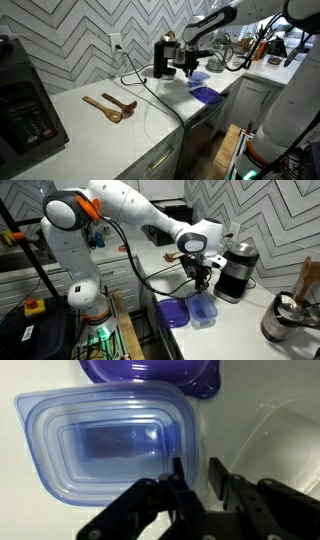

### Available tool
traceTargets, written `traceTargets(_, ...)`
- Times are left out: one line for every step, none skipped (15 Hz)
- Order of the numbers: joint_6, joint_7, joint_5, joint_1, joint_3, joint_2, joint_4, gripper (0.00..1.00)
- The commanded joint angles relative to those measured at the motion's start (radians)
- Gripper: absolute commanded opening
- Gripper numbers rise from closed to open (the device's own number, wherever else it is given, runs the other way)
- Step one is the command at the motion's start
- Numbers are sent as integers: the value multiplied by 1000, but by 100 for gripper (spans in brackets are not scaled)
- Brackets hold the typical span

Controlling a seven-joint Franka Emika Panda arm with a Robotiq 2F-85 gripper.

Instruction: Remove the lid from the container to the right, remove the packet inside then stack it with the container to the left

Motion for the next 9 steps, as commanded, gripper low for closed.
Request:
traceTargets(-1, -29, 22, -8, -5, 4, -7, 55)
traceTargets(-3, -30, 22, -8, -5, 6, -5, 55)
traceTargets(-6, -31, 22, -8, -5, 8, -4, 61)
traceTargets(-6, -31, 22, -8, -5, 10, -3, 52)
traceTargets(-6, -31, 22, -8, -5, 12, -3, 45)
traceTargets(-6, -31, 22, -8, -5, 13, -3, 27)
traceTargets(-6, -29, 20, -8, -5, 14, -3, 25)
traceTargets(-7, -27, 19, -8, -5, 15, -2, 16)
traceTargets(-8, -26, 19, -8, -4, 17, -2, 8)
